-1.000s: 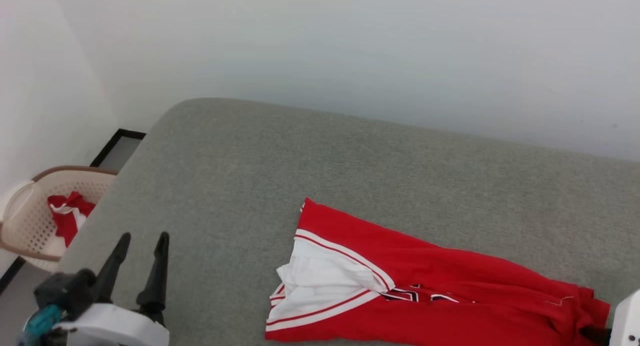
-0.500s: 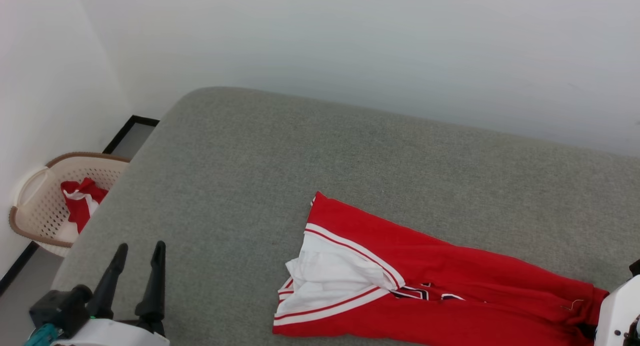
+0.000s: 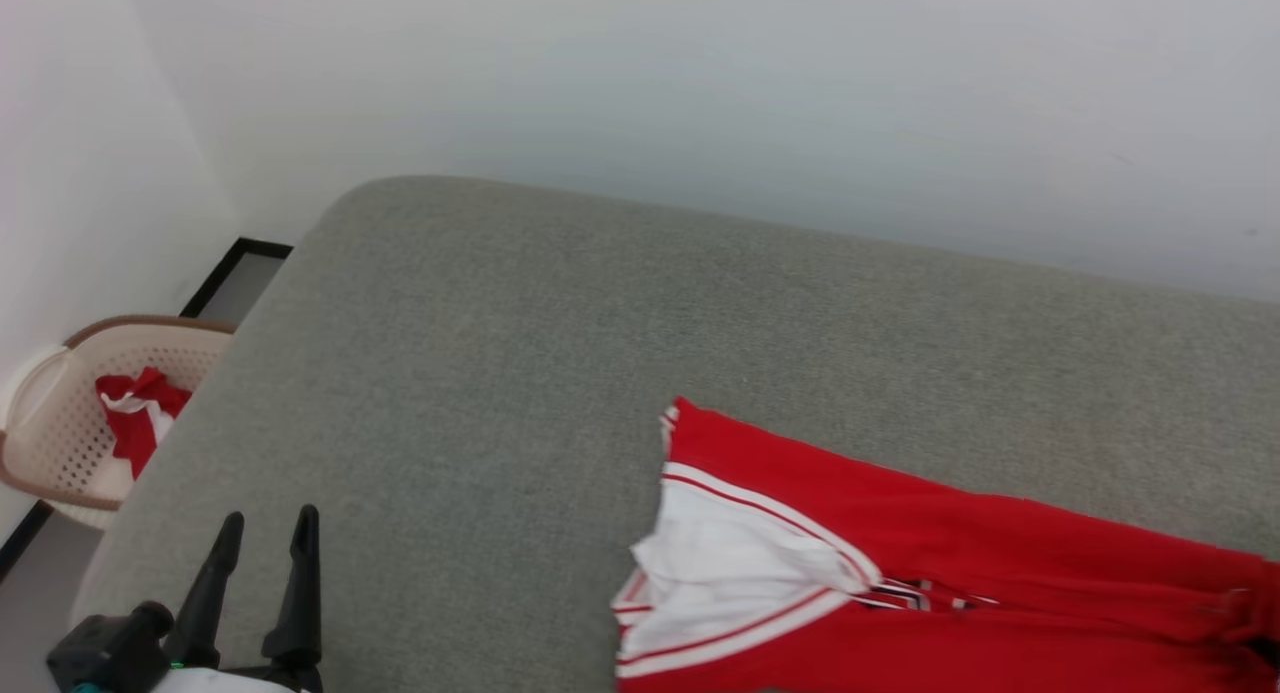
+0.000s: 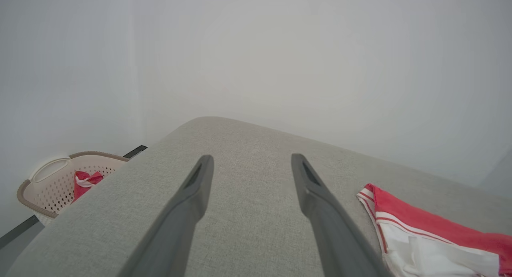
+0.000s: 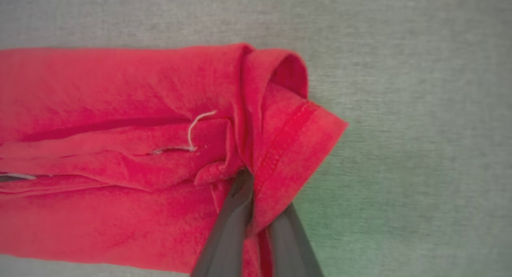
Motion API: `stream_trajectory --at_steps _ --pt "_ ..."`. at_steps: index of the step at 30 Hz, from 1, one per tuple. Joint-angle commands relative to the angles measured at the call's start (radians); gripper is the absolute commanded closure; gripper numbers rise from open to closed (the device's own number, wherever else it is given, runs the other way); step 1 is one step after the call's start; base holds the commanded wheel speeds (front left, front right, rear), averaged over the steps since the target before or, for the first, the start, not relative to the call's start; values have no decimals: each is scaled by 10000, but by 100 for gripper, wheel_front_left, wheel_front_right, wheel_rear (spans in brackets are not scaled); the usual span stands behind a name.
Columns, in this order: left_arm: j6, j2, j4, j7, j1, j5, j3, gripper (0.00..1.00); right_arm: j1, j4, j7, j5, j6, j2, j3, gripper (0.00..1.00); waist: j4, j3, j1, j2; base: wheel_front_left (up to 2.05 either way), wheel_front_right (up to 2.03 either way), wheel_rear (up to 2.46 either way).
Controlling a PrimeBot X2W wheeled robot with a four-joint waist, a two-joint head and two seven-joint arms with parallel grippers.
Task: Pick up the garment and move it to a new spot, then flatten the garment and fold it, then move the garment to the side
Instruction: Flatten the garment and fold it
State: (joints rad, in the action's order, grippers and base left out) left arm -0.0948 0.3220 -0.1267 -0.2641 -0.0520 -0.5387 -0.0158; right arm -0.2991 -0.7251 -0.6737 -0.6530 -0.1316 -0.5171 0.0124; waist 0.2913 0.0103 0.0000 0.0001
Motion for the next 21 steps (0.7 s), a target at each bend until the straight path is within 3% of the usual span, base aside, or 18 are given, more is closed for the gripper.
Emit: stream_trajectory --at_steps 1,10,14,21 --pt "-55 -40 39 10 -97 84 42 0 -108 -96 73 -21 19 -233 20 100 -76 40 0 -1 0 0 0" --pt "-212 -216 41 10 -523 310 390 0 -504 -233 173 -17 17 -1003 345 100 -554 294 0 -1 0 0 0" --pt "-255 -337 58 10 -638 384 503 0 -516 366 -4 -539 17 -930 708 100 -732 411 0 -1 0 0 0" --pt "-294 -503 74 10 -723 598 470 0 -301 2098 -492 -1839 14 -171 1096 100 -843 624 0 -1 0 0 0"
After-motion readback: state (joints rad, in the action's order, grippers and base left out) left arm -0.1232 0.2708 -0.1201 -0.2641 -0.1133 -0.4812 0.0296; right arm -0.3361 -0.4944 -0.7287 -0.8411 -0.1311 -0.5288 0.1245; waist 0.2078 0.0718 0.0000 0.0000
